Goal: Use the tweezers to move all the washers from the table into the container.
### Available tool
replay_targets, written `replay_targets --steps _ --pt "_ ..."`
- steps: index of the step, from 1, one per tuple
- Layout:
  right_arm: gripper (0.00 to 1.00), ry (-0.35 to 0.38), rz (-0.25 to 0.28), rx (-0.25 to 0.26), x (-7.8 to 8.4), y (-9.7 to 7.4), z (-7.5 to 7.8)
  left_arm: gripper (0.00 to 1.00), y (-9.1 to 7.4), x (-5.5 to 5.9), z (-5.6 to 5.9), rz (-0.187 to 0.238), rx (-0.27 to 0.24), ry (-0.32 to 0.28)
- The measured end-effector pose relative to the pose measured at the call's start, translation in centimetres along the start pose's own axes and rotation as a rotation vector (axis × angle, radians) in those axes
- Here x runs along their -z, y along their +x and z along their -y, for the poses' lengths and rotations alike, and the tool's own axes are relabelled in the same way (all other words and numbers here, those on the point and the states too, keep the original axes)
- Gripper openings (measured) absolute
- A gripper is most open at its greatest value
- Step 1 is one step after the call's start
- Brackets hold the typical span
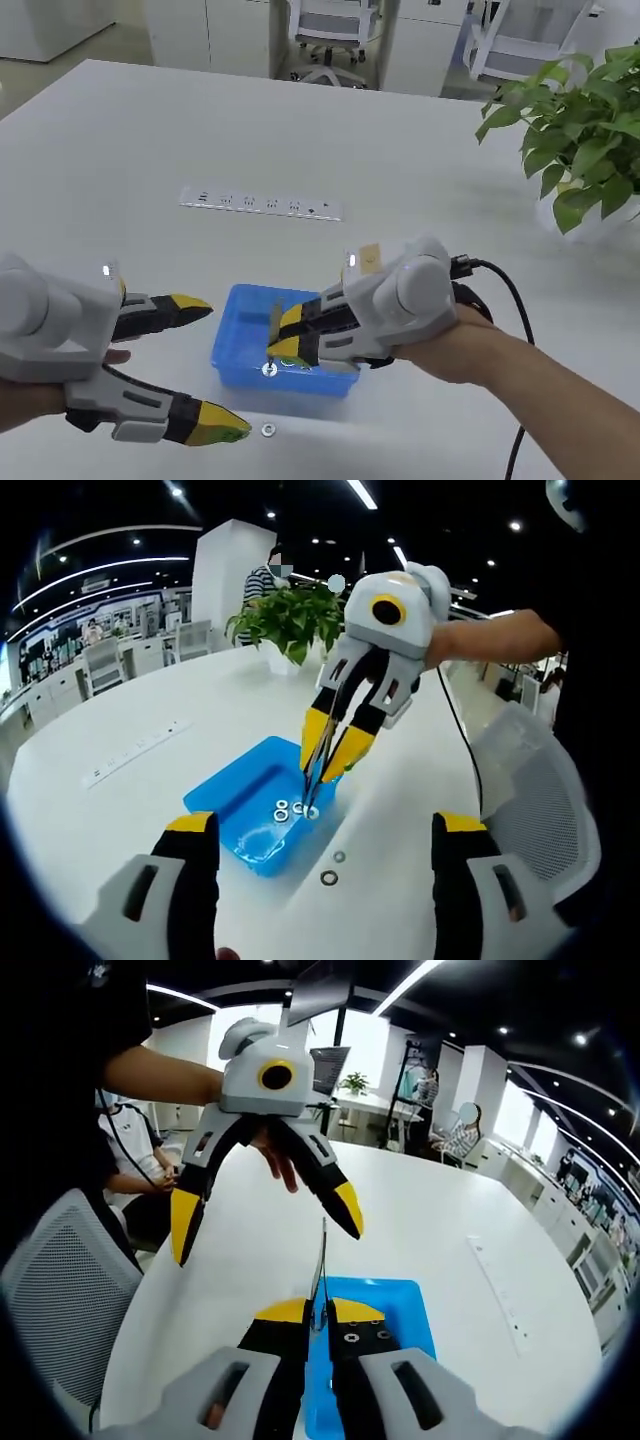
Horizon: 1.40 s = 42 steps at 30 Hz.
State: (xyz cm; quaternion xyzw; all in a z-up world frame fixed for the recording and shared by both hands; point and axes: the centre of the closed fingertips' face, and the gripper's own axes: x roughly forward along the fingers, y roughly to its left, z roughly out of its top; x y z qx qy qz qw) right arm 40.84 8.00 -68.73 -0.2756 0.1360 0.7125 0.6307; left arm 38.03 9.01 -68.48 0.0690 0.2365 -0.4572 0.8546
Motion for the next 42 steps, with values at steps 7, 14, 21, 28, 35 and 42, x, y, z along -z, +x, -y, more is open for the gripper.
replay_targets --steps 7,14,21,28,35,42 --pt "0.08 -0.002 -0.001 0.023 0.2 0.0 1.3 0.99 -0.1 0.1 -0.4 0.002 -0.013 -0.015" --pt "0.08 0.006 -0.006 0.024 0.9 0.5 1.9 0.99 -0.3 -0.3 -0.7 0.017 -0.021 -0.015" --pt "0.08 0.019 -0.016 0.019 1.8 1.1 2.3 0.99 -0.4 -0.5 -1.0 0.027 -0.029 -0.018" --pt "0.08 0.032 -0.03 0.009 2.8 1.8 2.4 0.99 -0.4 -0.8 -1.1 0.038 -0.03 -0.019" --pt "0.08 0.04 -0.037 0.0 3.5 2.3 2.4 0.99 0.0 -1.1 -1.3 0.042 -0.024 -0.015" --pt "0.08 0.054 -0.042 -0.013 4.2 2.7 2.3 0.92 0.5 -1.6 -2.0 0.038 -0.027 0.004"
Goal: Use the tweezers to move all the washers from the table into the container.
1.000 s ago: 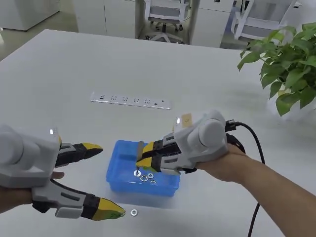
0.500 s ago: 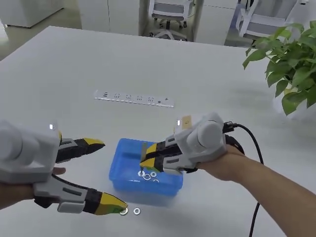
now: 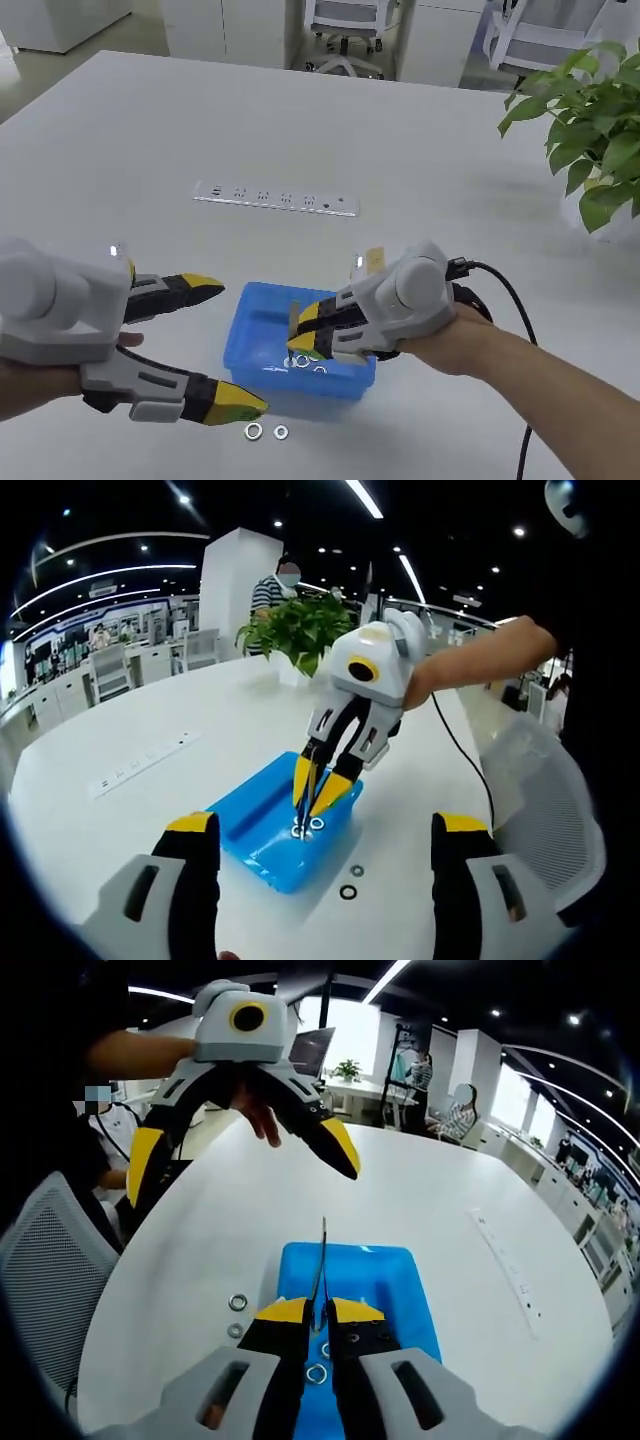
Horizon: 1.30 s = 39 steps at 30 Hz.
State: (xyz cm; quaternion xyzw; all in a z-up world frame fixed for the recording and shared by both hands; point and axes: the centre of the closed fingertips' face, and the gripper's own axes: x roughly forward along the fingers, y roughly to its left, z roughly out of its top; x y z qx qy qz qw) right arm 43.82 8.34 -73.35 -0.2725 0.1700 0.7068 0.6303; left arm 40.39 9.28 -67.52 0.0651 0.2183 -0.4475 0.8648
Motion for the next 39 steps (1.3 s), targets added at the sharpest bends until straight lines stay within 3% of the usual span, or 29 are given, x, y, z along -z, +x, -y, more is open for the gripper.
replay_targets --steps 7,21,26,39 --pt "0.08 0.006 -0.007 -0.011 0.5 0.4 -0.2 0.78 0.7 -0.2 -0.5 -0.013 0.002 0.04" --pt "0.08 0.013 -0.022 -0.019 1.3 0.8 -0.3 0.28 2.8 -0.7 -1.9 -0.055 0.006 0.135" --pt "0.08 0.008 -0.028 -0.02 1.5 0.8 -0.3 0.22 3.8 -0.8 -2.0 -0.068 0.017 0.159" --pt "0.09 -0.008 -0.041 -0.031 1.8 1.0 -0.5 0.07 5.4 -0.7 -0.6 -0.085 0.101 0.21"
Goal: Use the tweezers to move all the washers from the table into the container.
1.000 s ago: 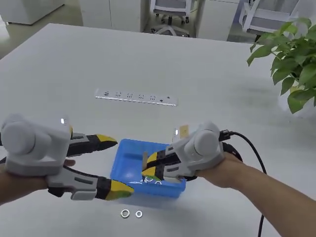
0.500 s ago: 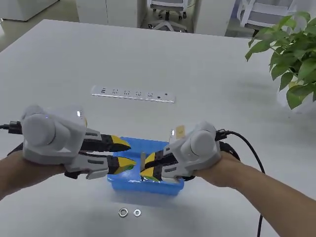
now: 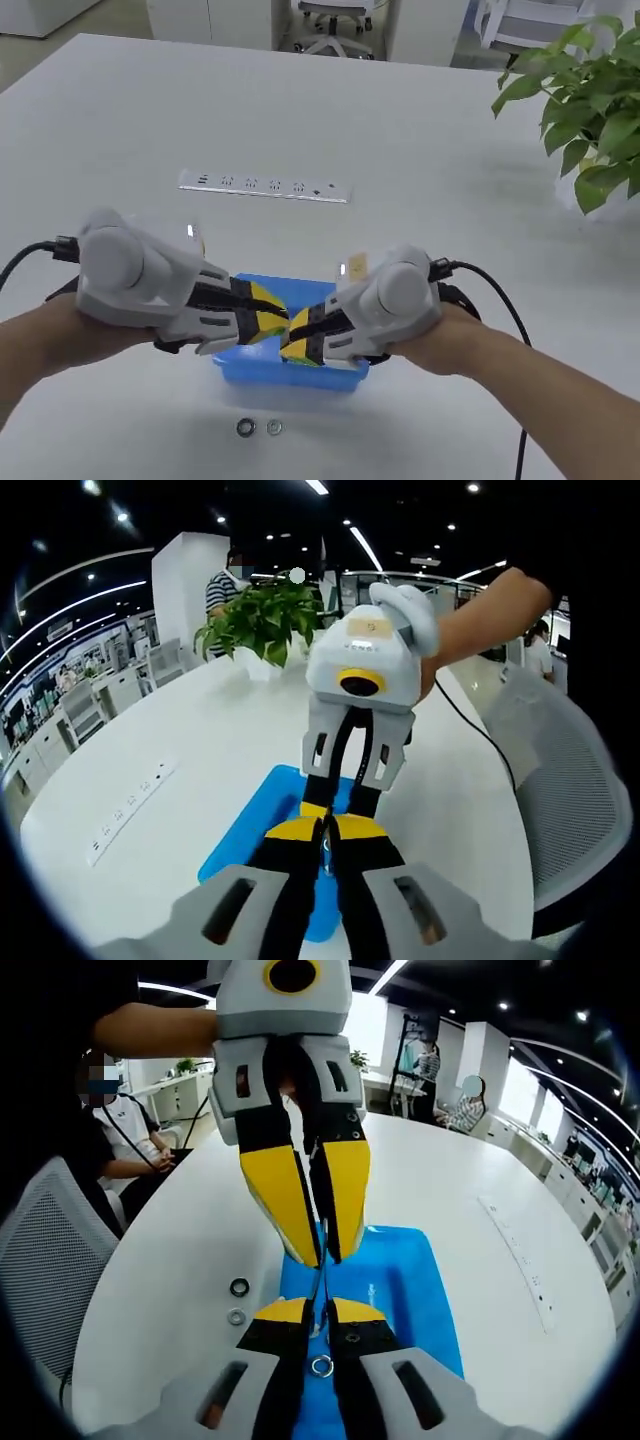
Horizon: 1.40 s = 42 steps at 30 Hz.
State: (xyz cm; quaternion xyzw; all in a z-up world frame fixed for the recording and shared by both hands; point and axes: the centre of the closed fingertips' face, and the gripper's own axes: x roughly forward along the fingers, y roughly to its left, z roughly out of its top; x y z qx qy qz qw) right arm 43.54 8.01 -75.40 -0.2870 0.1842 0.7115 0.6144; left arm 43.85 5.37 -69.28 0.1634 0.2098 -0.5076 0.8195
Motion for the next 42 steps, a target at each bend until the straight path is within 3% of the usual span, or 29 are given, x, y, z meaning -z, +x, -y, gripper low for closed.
replay_targets --steps 20,42 --pt "0.18 0.021 -0.003 0.03 0.1 -0.7 0.1 0.06 0.2 -0.1 -0.3 0.0 -0.017 0.031" --pt "0.3 0.081 0.006 0.122 -0.1 -4.6 -0.1 0.06 -1.6 -3.0 0.3 0.035 -0.042 0.041"
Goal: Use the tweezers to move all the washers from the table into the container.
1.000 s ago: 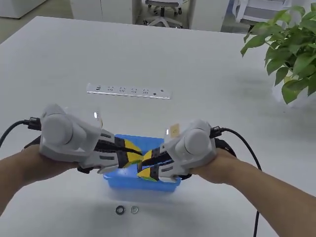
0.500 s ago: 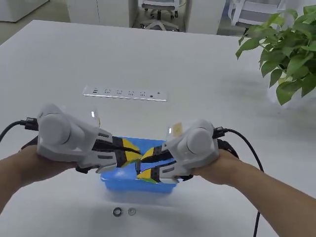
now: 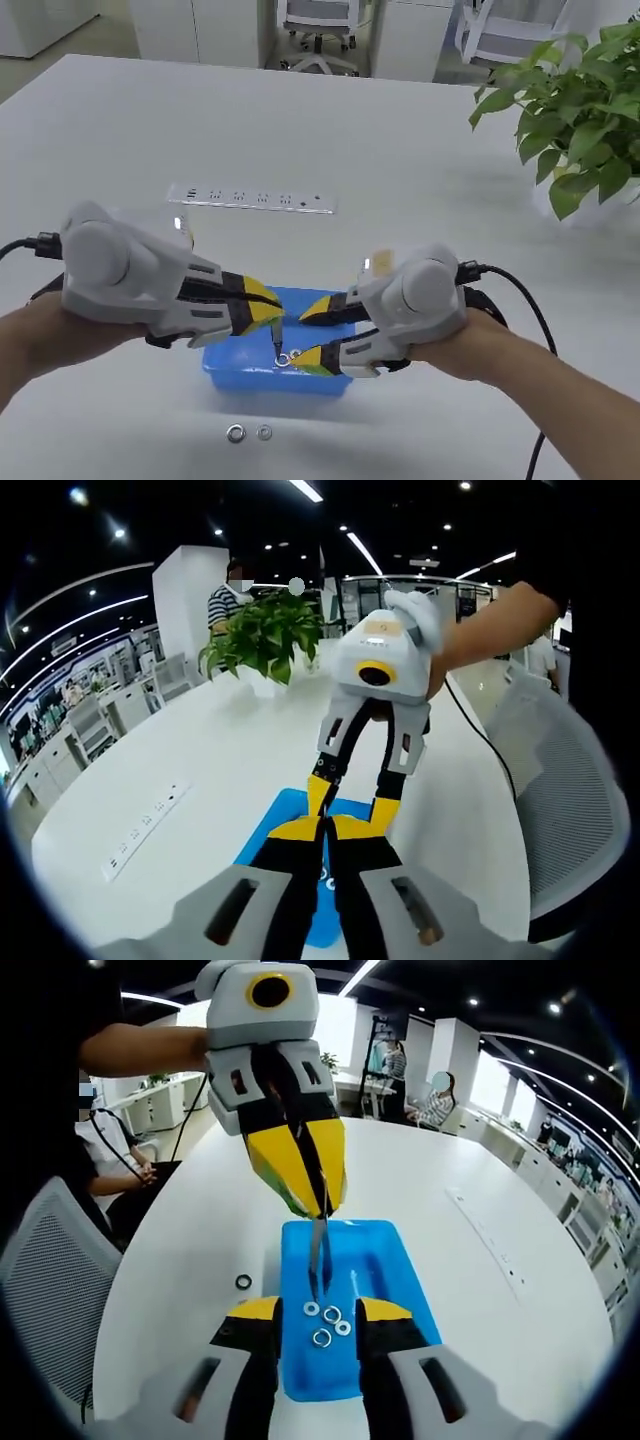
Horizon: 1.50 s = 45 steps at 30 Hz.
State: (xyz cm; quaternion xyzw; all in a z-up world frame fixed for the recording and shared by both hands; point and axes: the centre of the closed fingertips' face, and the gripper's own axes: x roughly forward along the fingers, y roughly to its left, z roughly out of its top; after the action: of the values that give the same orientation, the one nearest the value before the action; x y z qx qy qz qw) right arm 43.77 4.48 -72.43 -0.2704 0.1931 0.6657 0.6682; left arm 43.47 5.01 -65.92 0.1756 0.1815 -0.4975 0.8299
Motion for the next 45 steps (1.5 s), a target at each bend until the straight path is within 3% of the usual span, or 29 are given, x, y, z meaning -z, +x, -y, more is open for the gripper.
replay_targets --steps 15,26,34,45 --pt "0.43 0.064 -0.007 0.075 1.2 -2.8 -0.5 0.06 -1.3 -1.5 1.3 0.022 -0.009 0.003" --pt "0.58 0.111 0.0 0.116 2.2 -4.1 -1.5 0.06 -1.9 -1.5 2.6 0.011 0.007 0.008" --pt "0.68 0.144 0.024 0.132 2.5 -4.6 -2.2 0.06 -2.1 -1.0 3.4 0.005 0.014 0.001" --pt "0.82 0.187 0.056 0.136 2.6 -4.5 -3.2 0.06 -1.7 0.7 4.3 -0.021 0.026 -0.01"
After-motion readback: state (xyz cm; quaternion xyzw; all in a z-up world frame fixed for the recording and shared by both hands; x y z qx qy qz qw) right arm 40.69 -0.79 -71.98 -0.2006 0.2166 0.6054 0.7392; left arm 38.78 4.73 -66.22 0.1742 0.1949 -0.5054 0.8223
